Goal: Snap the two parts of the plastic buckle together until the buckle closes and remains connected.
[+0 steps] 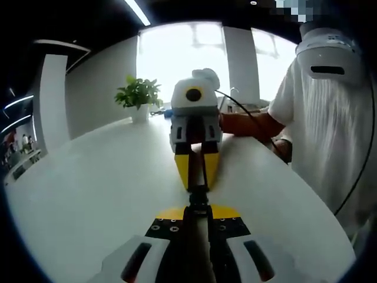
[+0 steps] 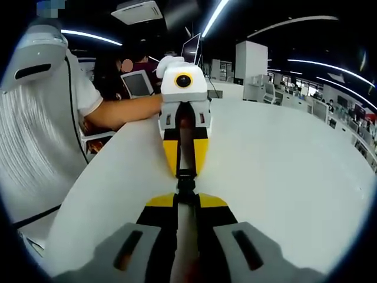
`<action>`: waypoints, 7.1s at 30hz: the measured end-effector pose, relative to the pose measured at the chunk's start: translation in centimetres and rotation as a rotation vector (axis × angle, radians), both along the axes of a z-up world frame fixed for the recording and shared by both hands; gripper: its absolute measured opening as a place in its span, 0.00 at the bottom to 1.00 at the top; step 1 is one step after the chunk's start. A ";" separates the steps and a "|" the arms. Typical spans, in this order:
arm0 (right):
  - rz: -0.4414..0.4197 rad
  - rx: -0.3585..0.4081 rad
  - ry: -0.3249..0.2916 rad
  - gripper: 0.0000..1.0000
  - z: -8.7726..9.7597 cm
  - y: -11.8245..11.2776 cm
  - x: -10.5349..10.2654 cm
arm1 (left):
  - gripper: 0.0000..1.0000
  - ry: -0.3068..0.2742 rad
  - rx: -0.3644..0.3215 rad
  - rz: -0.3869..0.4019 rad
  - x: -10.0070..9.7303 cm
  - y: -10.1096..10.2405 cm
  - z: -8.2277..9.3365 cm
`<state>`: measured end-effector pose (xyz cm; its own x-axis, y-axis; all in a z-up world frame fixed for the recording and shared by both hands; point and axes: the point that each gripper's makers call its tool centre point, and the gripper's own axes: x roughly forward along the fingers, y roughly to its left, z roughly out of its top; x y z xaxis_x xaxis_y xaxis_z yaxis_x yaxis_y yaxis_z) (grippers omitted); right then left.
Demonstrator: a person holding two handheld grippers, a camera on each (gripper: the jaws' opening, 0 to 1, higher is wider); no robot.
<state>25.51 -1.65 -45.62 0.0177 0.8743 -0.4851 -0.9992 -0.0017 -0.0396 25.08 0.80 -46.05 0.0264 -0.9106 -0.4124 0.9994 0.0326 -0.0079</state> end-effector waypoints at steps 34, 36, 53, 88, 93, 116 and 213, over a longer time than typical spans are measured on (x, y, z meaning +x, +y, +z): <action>0.018 -0.004 0.007 0.10 0.0 0.4 0.0 | 0.10 0.007 0.020 -0.021 -0.2 -0.1 0.0; 0.008 -0.007 0.001 0.10 -0.1 0.4 -0.1 | 0.10 0.003 0.020 -0.014 -0.1 -0.1 0.0; 0.029 0.001 -0.003 0.10 -0.6 0.8 -0.5 | 0.10 -0.010 0.016 -0.026 -0.1 -0.6 -0.1; -0.018 0.005 0.002 0.12 -0.1 0.9 0.0 | 0.11 -0.009 0.011 0.003 0.1 -0.3 0.0; -0.025 0.006 0.013 0.12 -0.1 0.9 0.1 | 0.11 -0.002 0.007 0.003 0.2 -0.3 0.0; -0.031 0.013 0.006 0.32 0.0 0.9 0.0 | 0.11 -0.007 0.007 0.000 0.1 -0.6 0.0; -0.559 0.074 0.048 0.33 3.0 -8.2 5.3 | 0.12 -0.063 0.170 0.022 14.2 -2.0 0.2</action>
